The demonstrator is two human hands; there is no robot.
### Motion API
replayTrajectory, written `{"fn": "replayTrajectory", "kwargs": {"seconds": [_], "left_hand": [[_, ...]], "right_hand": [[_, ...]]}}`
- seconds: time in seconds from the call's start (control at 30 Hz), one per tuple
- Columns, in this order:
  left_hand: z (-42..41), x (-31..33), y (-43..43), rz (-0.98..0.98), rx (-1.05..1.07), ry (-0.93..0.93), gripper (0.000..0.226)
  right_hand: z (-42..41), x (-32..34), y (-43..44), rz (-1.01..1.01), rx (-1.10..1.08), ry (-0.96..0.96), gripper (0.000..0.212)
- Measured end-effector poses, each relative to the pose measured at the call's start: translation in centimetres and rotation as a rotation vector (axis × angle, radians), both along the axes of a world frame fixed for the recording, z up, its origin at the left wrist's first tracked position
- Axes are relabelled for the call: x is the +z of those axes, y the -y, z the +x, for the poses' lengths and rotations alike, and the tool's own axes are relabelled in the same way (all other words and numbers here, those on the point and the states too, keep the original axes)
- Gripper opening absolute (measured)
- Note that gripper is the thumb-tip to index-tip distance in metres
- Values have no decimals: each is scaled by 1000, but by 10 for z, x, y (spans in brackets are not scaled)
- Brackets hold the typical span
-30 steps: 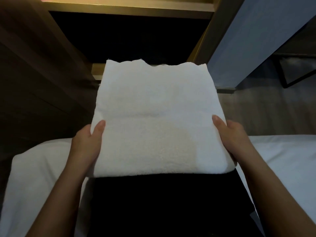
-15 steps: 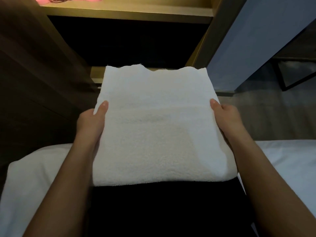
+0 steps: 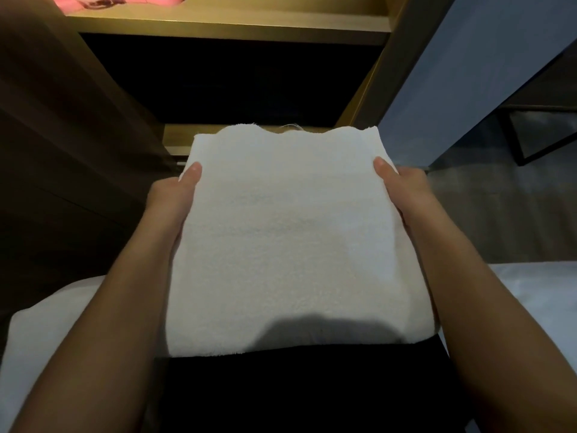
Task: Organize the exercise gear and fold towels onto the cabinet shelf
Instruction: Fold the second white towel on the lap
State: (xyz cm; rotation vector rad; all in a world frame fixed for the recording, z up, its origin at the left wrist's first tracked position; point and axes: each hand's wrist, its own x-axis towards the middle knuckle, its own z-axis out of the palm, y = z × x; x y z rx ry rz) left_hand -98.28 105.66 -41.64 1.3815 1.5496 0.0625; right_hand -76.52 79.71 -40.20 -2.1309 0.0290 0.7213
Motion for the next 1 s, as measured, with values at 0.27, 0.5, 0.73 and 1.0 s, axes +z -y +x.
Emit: {"fn": "replayTrajectory", "kwargs": {"seconds": [0.27, 0.5, 0.73, 1.0], "left_hand": [[11, 18, -23, -134, -220, 70, 67], [28, 10, -17, 142, -131, 194, 37], [40, 8, -30, -69, -114, 125, 47], [53, 8, -33, 49, -60, 78, 40]], "right_hand": [[23, 0, -20, 91, 35, -165, 36], [31, 4, -19, -16, 14, 54, 53], [37, -7, -18, -3, 27, -203, 55], [47, -11, -32, -77, 5, -79, 43]]}}
